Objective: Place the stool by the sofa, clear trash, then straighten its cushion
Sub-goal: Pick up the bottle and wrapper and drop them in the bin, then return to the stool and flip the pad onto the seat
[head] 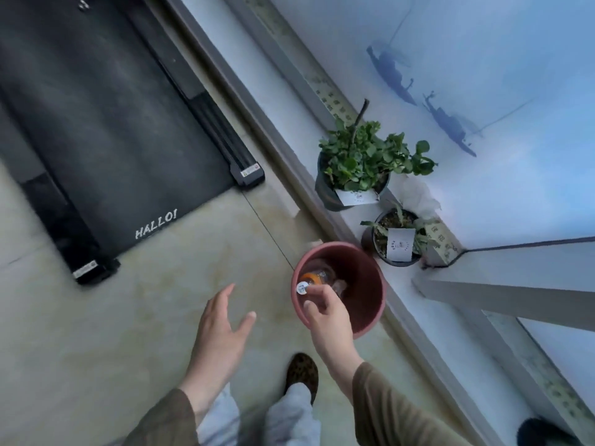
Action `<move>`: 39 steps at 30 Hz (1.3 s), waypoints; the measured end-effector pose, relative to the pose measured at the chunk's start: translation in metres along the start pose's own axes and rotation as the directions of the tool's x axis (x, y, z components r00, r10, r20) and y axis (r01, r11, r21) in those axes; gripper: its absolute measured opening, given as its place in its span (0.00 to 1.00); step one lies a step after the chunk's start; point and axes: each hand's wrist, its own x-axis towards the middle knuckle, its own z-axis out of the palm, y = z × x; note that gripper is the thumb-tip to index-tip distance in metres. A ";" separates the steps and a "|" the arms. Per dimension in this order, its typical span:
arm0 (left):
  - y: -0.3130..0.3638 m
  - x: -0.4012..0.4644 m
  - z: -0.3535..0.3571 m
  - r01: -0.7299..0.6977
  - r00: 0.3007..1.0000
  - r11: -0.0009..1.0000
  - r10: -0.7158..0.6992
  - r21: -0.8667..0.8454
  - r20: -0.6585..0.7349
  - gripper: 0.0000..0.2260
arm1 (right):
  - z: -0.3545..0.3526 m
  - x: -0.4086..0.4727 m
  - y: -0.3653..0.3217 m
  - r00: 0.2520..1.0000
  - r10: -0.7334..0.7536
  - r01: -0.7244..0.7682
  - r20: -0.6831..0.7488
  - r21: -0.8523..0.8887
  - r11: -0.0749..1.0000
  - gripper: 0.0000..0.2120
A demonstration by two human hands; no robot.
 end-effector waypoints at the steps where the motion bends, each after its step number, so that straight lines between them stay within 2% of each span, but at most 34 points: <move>1: -0.009 -0.004 -0.011 0.027 0.999 0.999 -0.028 -0.037 -0.032 0.30 | 0.008 -0.005 -0.008 1.000 -0.024 0.024 0.019 -0.020 1.000 0.11; 4: -0.037 -0.015 -0.049 0.085 0.986 0.981 -0.108 -0.175 -0.126 0.28 | 0.042 -0.020 -0.036 0.992 -0.090 0.098 0.089 -0.098 0.990 0.10; 9: -0.083 -0.029 -0.110 0.114 0.943 0.927 -0.214 -0.358 -0.254 0.27 | 0.110 -0.041 -0.072 0.969 -0.164 0.190 0.187 -0.130 0.973 0.11; 16: -0.154 -0.045 -0.179 0.110 0.878 0.825 -0.342 -0.554 -0.335 0.26 | 0.208 -0.082 -0.101 0.913 -0.234 0.295 0.335 -0.147 0.944 0.12; 20: -0.198 -0.061 -0.220 0.096 0.836 0.760 -0.412 -0.643 -0.363 0.22 | 0.267 -0.114 -0.113 0.880 -0.257 0.343 0.399 -0.159 0.926 0.11; 28: -0.288 -0.091 -0.317 0.016 0.720 0.648 -0.536 -0.761 -0.441 0.12 | 0.393 -0.184 -0.155 0.810 -0.294 0.422 0.508 -0.155 0.893 0.09; 32: -0.322 -0.095 -0.374 -0.049 0.668 0.631 -0.556 -0.775 -0.495 0.14 | 0.462 -0.216 -0.181 0.754 -0.327 0.463 0.570 -0.108 0.880 0.08; 39: -0.360 -0.078 -0.465 -0.103 0.609 0.586 -0.602 -0.804 -0.517 0.08 | 0.567 -0.243 -0.228 0.685 -0.355 0.522 0.636 -0.089 0.848 0.07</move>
